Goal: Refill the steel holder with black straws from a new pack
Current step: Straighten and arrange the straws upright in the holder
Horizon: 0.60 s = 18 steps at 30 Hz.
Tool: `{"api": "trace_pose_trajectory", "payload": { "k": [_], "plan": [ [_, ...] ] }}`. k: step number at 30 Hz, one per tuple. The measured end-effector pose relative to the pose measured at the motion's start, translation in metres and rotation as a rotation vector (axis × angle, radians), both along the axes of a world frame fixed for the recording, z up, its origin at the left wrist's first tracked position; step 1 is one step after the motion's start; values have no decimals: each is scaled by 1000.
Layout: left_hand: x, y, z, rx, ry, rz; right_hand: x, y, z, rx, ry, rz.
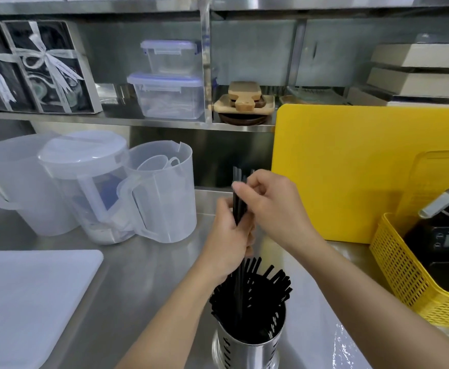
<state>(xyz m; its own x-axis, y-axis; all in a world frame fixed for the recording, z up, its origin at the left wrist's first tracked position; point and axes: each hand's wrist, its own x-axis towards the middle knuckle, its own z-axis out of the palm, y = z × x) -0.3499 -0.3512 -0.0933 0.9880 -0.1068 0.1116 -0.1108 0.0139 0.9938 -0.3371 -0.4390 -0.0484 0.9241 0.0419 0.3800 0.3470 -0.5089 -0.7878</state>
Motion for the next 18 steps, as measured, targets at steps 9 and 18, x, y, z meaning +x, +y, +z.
{"api": "trace_pose_trajectory", "payload": {
  "k": [9, 18],
  "plan": [
    [7, 10, -8, 43, 98, -29, 15, -47, 42, 565, -401, -268],
    [18, 11, 10, -735, 481, -36, -8, -42, -41, -365, -795, 100]
  ]
}}
